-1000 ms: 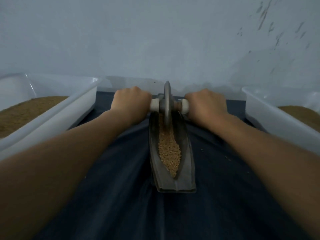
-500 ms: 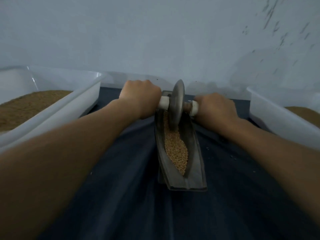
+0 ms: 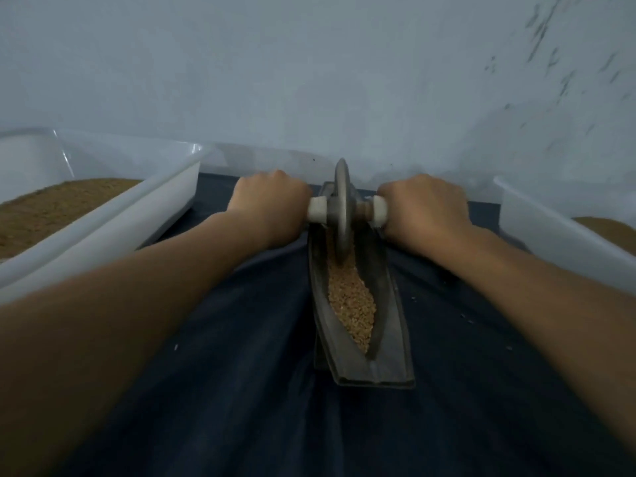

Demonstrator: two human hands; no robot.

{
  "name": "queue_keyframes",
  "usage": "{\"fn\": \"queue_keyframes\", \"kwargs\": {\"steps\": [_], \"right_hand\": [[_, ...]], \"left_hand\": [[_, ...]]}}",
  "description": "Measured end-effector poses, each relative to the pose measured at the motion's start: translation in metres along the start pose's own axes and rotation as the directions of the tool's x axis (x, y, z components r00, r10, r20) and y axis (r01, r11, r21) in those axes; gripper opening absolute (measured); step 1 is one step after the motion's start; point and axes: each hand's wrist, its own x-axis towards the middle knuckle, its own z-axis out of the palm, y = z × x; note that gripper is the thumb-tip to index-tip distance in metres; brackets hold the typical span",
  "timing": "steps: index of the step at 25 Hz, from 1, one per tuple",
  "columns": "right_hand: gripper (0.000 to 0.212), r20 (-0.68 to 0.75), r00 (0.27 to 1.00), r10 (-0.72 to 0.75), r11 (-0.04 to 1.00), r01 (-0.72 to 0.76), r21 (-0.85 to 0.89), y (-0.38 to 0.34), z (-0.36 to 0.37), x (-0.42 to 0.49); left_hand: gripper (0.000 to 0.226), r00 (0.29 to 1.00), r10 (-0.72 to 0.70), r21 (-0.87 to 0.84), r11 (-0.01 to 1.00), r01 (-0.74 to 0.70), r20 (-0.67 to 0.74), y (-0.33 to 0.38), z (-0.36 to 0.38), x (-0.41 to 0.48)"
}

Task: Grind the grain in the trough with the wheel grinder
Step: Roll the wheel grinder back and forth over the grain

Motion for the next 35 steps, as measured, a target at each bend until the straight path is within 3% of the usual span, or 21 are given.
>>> {"fn": "queue_keyframes", "kwargs": {"steps": [2, 5, 8, 12, 15, 17, 20, 22, 24, 26, 28, 29, 30, 32, 35], "right_hand": [[0.009, -0.118, 0.986, -0.121, 0.992, 0.115, -0.057, 0.012, 0.003, -0.036], [0.018, -0.306, 0.944, -0.12, 0.993, 0.12, -0.02, 0.018, 0.013, -0.076], [0.016, -0.188, 0.981, 0.037, 0.999, -0.034, 0.022, 0.006, 0.018, -0.038], [0.014, 0.04, 0.998, 0.058, 0.994, -0.061, 0.092, 0.003, 0.006, 0.0], [0.021, -0.18, 0.974, -0.136, 0.99, 0.127, -0.063, 0.019, 0.009, -0.05], [0.02, -0.298, 0.938, -0.176, 0.984, 0.179, -0.016, 0.025, 0.015, -0.072], [0.017, -0.241, 0.969, -0.056, 0.998, 0.055, -0.011, 0.015, 0.02, -0.038], [0.011, -0.097, 0.991, 0.096, 0.992, -0.087, 0.091, 0.006, 0.016, -0.005], [0.009, 0.035, 0.991, 0.127, 0.979, -0.131, 0.157, 0.004, 0.014, 0.008], [0.011, -0.024, 0.999, 0.032, 0.997, -0.031, 0.066, 0.011, 0.012, -0.019], [0.02, -0.237, 0.967, -0.096, 0.994, 0.082, -0.071, 0.018, 0.012, -0.059], [0.024, -0.311, 0.942, -0.129, 0.992, 0.118, -0.055, 0.021, 0.012, -0.071], [0.025, -0.322, 0.936, -0.141, 0.99, 0.141, -0.022, 0.024, 0.014, -0.074], [0.023, -0.27, 0.959, -0.082, 0.997, 0.079, -0.022, 0.02, 0.021, -0.06], [0.01, -0.113, 0.991, 0.069, 0.998, -0.07, -0.001, 0.004, 0.018, -0.008]], "left_hand": [[0.01, 0.984, 0.125, 0.051, 0.992, -0.119, -0.128, -0.005, 0.004, -0.031], [0.025, 0.917, 0.236, 0.133, 0.97, -0.203, -0.321, -0.004, -0.002, -0.051], [0.007, 0.969, 0.138, 0.198, 0.975, -0.098, -0.204, 0.007, -0.001, -0.022], [0.019, 0.997, 0.032, 0.135, 0.991, -0.021, -0.077, 0.007, -0.007, 0.008], [0.01, 0.958, 0.204, 0.122, 0.976, -0.183, -0.201, -0.004, 0.001, -0.039], [0.013, 0.919, 0.247, 0.111, 0.968, -0.223, -0.307, -0.01, 0.003, -0.052], [0.008, 0.971, 0.112, 0.144, 0.986, -0.083, -0.209, -0.003, 0.006, -0.027], [0.016, 0.989, 0.0, 0.107, 0.994, 0.016, -0.148, 0.009, -0.004, 0.007], [0.02, 0.996, 0.0, 0.121, 0.993, 0.011, -0.087, 0.013, -0.013, 0.023], [0.016, 0.995, 0.071, 0.143, 0.988, -0.06, -0.074, 0.008, -0.013, -0.001], [0.012, 0.97, 0.16, 0.116, 0.983, -0.141, -0.182, -0.001, -0.004, -0.042], [0.021, 0.959, 0.187, 0.079, 0.982, -0.174, -0.214, -0.005, -0.005, -0.055], [0.027, 0.946, 0.211, 0.08, 0.977, -0.197, -0.247, -0.007, -0.004, -0.058], [0.019, 0.948, 0.207, 0.137, 0.974, -0.178, -0.242, -0.005, 0.002, -0.044], [0.016, 0.99, 0.03, 0.114, 0.993, -0.015, -0.135, 0.005, -0.002, 0.002]]}}
